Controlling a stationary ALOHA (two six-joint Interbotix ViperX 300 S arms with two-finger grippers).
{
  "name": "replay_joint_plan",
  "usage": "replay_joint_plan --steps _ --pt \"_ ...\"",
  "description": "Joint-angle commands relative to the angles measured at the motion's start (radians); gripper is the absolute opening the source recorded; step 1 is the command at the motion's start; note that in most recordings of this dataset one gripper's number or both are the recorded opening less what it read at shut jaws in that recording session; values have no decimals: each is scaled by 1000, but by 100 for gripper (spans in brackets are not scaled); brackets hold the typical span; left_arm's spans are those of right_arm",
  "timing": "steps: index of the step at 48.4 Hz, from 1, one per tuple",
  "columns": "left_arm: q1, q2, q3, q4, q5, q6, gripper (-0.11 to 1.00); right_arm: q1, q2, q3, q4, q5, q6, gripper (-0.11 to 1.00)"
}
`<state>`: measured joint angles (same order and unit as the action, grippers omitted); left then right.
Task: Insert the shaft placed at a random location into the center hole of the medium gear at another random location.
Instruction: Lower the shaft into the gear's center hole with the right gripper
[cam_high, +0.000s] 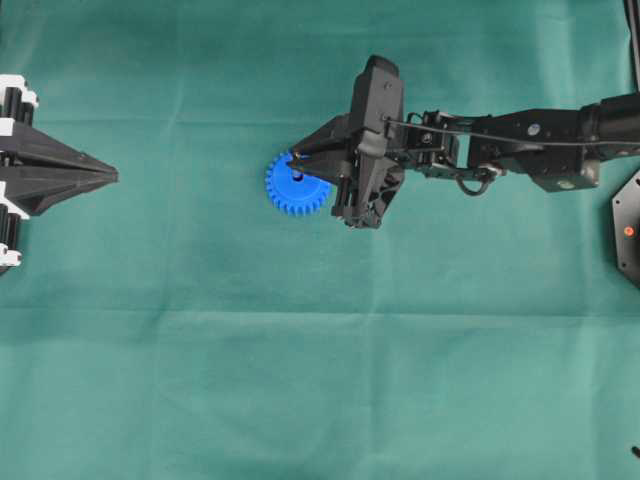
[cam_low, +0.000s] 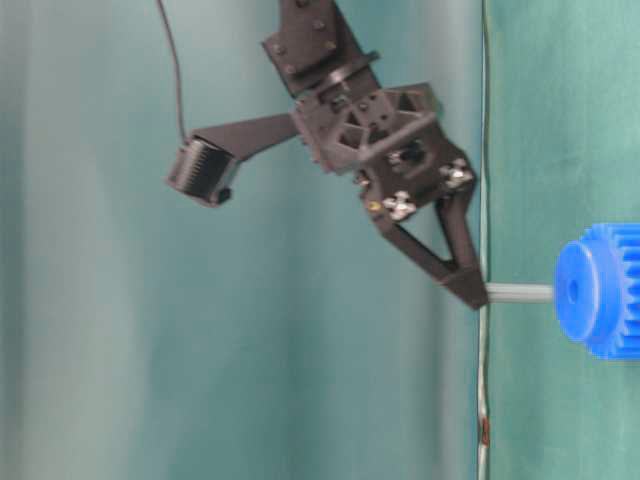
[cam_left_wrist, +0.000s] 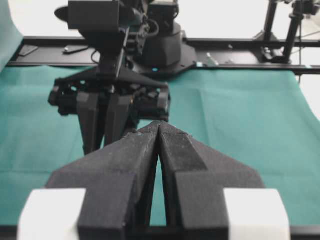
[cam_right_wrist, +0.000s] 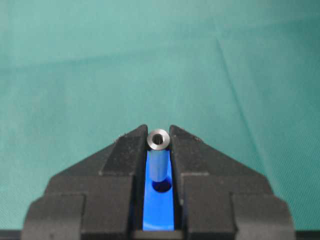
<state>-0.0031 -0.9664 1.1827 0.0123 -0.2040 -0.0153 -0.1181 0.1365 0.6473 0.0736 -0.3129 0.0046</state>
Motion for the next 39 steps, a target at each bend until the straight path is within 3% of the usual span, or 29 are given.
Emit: replay_joint_plan --steps 1,39 --pt "-2 8 -25 2 -5 0 0 0 3 -17 3 -20 0 14" --pt "0 8 -25 3 -5 0 0 2 86 -26 17 -44 0 14"
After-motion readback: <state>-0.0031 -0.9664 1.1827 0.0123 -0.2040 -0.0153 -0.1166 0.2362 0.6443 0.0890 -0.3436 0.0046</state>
